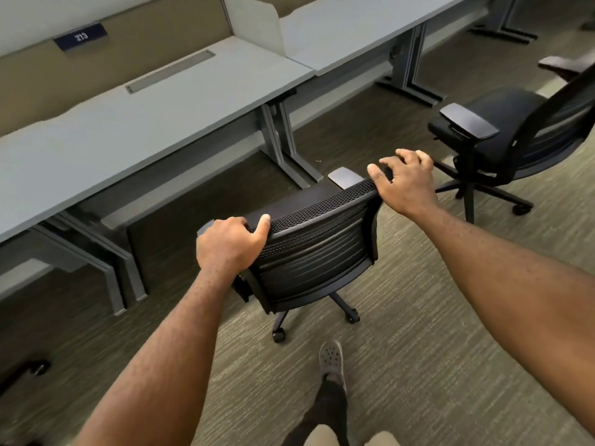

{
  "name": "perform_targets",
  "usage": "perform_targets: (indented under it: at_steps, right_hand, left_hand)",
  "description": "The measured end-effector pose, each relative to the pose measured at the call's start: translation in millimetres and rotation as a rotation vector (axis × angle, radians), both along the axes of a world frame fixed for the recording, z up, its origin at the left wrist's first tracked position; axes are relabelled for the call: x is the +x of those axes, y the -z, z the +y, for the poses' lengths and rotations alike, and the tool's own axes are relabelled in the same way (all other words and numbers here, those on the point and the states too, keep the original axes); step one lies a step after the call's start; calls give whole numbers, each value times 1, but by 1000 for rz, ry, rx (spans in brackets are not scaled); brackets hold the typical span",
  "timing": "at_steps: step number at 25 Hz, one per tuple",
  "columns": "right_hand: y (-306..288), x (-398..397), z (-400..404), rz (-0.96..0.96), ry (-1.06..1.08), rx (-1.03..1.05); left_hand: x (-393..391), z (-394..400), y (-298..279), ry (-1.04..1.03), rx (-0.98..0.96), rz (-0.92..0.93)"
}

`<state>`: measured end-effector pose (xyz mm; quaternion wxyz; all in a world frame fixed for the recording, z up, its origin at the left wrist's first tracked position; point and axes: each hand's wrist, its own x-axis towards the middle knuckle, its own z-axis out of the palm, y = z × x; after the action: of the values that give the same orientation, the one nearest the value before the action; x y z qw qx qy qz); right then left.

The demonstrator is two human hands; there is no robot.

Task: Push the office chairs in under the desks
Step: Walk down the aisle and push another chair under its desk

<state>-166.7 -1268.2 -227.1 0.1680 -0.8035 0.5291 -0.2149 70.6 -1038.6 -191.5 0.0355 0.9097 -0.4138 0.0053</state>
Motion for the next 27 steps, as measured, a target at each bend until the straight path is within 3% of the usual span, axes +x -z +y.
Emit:
perform_targets:
  at_steps: [16, 22, 27]
  right_hand:
    - [-5, 163, -161, 156, -276, 67]
    - [-11, 182, -207, 110, -339, 73]
    - [-8, 170, -210, 133, -355, 65]
  left_hand:
    - [223, -200, 1, -47, -28, 74]
    - [253, -244, -3, -122, -38, 10]
    - [243, -240, 0, -38, -42, -39]
